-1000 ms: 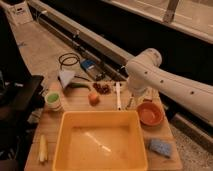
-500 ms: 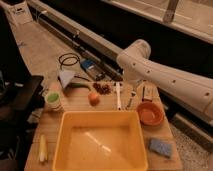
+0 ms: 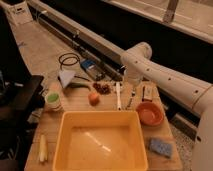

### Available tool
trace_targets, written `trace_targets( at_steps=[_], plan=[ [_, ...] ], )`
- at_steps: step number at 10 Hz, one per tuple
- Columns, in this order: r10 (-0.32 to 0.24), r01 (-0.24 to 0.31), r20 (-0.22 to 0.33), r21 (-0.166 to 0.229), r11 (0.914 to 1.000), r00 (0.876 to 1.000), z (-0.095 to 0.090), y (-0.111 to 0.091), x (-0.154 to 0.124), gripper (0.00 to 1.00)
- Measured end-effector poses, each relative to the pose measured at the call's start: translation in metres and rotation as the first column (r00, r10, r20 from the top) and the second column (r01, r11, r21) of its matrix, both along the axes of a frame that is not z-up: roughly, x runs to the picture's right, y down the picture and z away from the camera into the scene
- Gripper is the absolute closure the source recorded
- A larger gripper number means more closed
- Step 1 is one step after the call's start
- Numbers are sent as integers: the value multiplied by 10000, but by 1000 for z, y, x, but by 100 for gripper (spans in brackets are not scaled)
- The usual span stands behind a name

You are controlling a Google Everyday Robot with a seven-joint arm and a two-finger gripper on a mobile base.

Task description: Wipe red bowl with brush

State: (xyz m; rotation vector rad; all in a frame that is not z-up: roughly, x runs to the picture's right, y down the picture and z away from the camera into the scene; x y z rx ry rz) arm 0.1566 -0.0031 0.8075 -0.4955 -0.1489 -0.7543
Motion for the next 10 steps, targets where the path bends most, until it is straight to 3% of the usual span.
trace_targets(
  at_steps=[3, 7, 10],
  plan=[
    [516, -511, 470, -122, 9986, 9976, 12, 11, -24, 35],
    [509, -503, 354, -175, 9986, 9981, 13, 10, -20, 35],
    [252, -228, 549, -443, 9988, 9982, 39, 6, -12, 35]
  ],
)
